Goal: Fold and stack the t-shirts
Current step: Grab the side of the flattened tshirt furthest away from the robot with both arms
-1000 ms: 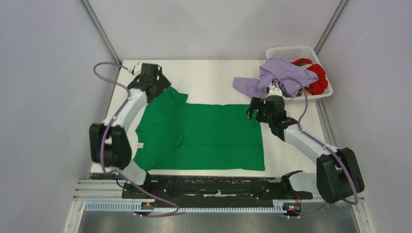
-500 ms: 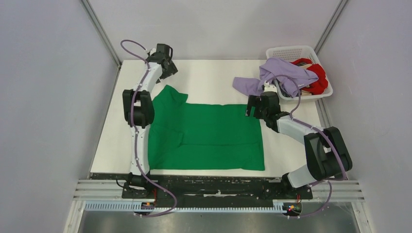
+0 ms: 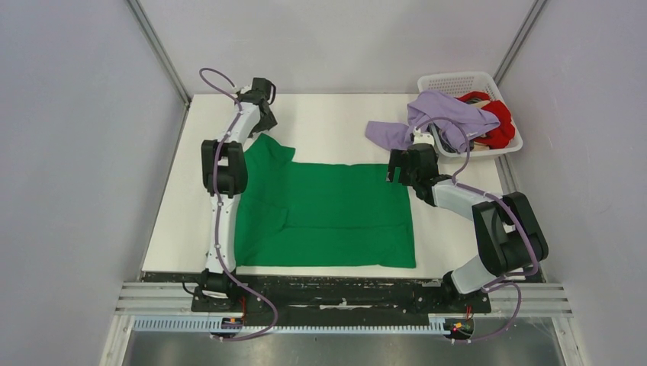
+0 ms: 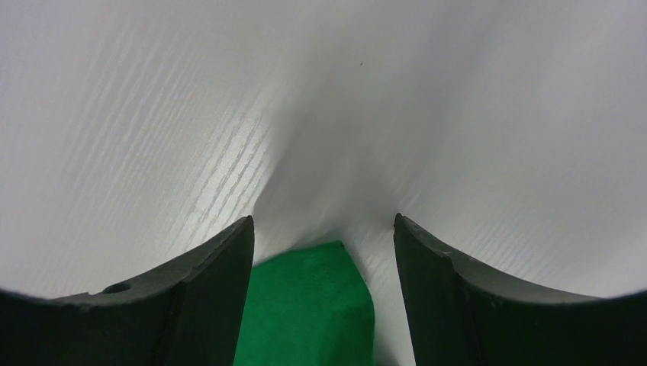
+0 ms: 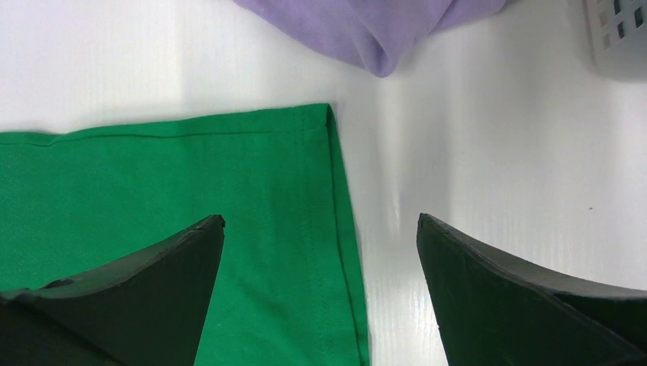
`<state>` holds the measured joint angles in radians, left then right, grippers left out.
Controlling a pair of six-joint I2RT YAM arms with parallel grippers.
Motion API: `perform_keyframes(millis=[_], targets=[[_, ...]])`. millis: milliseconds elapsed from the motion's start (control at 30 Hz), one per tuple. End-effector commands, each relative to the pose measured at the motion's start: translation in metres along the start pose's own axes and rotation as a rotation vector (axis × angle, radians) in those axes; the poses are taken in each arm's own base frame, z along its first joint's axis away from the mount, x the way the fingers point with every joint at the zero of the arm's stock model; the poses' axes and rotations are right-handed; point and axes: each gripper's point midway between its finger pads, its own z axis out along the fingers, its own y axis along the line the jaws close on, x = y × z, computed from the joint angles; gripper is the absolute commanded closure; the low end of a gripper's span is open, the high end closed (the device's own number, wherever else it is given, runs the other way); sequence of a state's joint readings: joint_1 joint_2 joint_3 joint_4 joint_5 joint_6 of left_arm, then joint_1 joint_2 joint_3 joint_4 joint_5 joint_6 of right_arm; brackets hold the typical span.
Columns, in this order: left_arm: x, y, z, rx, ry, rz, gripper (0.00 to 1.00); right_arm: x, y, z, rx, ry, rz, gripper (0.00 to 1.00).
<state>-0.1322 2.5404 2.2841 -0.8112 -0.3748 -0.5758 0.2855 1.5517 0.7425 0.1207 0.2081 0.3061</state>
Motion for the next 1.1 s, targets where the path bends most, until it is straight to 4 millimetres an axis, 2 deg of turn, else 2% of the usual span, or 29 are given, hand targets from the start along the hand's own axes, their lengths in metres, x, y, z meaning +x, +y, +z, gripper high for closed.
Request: perform_keyframes(millis=[0, 267, 567, 700, 800, 833, 867, 933, 1067], targets=[[-0.012, -0.002, -0.003, -0.037, -0.059, 0.075, 0.28, -0.023, 0.002, -0.001, 0.001, -0.072, 0.0, 0.01], [0.0, -0.005, -0.013, -0.074, -0.046, 0.146, 0.45, -0.025, -0.005, -0.004, 0.035, -0.079, -0.007, 0.01], [0.012, 0.011, -0.017, -0.137, -0.002, 0.157, 0.6, -0.03, -0.005, -0.009, 0.033, -0.091, 0.001, 0.01], [0.023, 0.015, -0.012, -0.149, 0.026, 0.163, 0.67, -0.028, -0.002, -0.007, 0.029, -0.08, 0.045, 0.01], [0.031, 0.018, -0.008, -0.16, 0.046, 0.163, 0.83, -0.026, 0.004, -0.003, 0.01, -0.06, 0.08, 0.01], [0.033, 0.019, -0.006, -0.161, 0.052, 0.164, 0.95, -0.024, 0.007, -0.001, 0.003, -0.049, 0.088, 0.02], [0.034, 0.019, -0.006, -0.16, 0.054, 0.166, 0.98, -0.025, 0.011, 0.001, -0.009, -0.044, 0.098, 0.01], [0.033, 0.017, -0.006, -0.154, 0.055, 0.167, 0.98, -0.026, 0.017, 0.007, -0.024, -0.039, 0.108, 0.01], [0.018, 0.016, -0.021, -0.137, 0.018, 0.149, 0.98, -0.036, 0.017, 0.022, 0.024, -0.059, 0.105, 0.01]])
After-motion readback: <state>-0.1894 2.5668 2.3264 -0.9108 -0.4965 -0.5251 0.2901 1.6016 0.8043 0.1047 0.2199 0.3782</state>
